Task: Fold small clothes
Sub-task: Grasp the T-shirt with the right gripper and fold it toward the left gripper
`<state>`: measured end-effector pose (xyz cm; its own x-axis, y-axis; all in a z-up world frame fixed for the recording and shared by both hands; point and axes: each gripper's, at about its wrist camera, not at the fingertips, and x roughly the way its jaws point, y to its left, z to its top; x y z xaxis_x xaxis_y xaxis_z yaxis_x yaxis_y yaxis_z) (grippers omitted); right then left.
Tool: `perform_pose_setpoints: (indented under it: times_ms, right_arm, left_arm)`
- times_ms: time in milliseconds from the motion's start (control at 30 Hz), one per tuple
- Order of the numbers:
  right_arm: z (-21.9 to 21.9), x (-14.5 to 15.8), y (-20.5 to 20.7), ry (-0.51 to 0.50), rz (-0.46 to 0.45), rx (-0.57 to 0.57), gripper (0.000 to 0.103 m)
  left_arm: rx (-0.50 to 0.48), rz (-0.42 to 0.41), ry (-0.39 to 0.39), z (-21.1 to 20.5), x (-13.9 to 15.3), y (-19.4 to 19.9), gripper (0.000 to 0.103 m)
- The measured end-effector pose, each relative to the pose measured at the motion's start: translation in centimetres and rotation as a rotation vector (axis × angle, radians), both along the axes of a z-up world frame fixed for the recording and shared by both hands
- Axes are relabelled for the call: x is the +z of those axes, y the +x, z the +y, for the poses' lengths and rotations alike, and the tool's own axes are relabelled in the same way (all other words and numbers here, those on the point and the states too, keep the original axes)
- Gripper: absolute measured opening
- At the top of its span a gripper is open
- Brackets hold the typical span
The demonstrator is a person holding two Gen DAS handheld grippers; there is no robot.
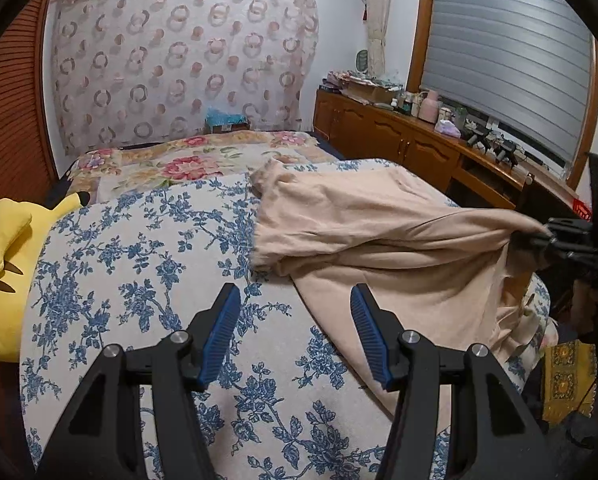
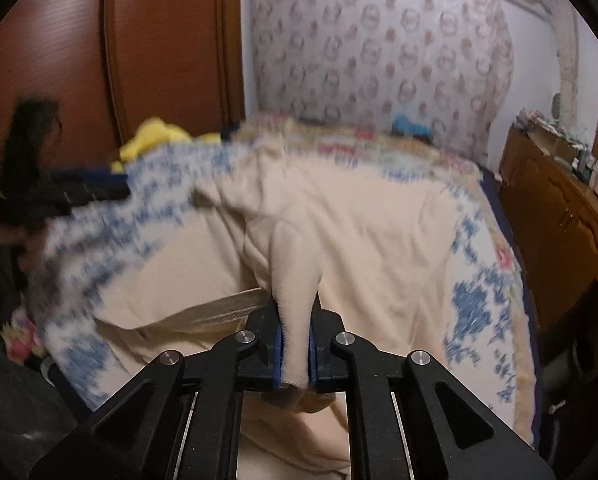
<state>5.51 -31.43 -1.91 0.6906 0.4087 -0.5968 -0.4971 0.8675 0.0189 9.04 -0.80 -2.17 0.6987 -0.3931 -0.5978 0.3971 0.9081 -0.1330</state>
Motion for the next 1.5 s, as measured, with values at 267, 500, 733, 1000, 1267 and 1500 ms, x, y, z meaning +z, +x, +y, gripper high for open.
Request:
perform_pose_setpoints:
  times_ms: [267,500,733,1000,1267,1500]
  right_arm:
    - [-2.9,-2.1,0.5,-0.033,0.08,-0.095,0.008]
    - [-3.7,-3.3,0.3,-0.057,0.098,-0.14,0.04]
    - [-4.4,-2.3,0.9,-0.07,0.076,-0.17,0.065]
    - [-1.8,-0.7,2.9,-0.098,0.042,-0.113,0.066]
    - [3.7,-0.4,6.7,-0.136,0.034,0.016,0.066]
    - [8.0,-0.6,10.0,-0.156,0.058,0.12,0.066]
  left_arm:
    - [0.0,-0.021,0.001,-0.1,0.5,-0.3,0.057]
    - [0.009,-0.028,0.013,-0.2,0.5,-0.4,0.057]
    - [0.015,-0.029,0.02,-0.2,0.4,-0.3,0.057]
    - [0.014,-0.015,0.042,-0.2,-0.1,0.6,0.057]
    - [0.04,0.012,0.053,0.8,-1.0,2.9,0.057]
    - [0.062,0.035,0.057,2.0,-1.0,5.1,0.057]
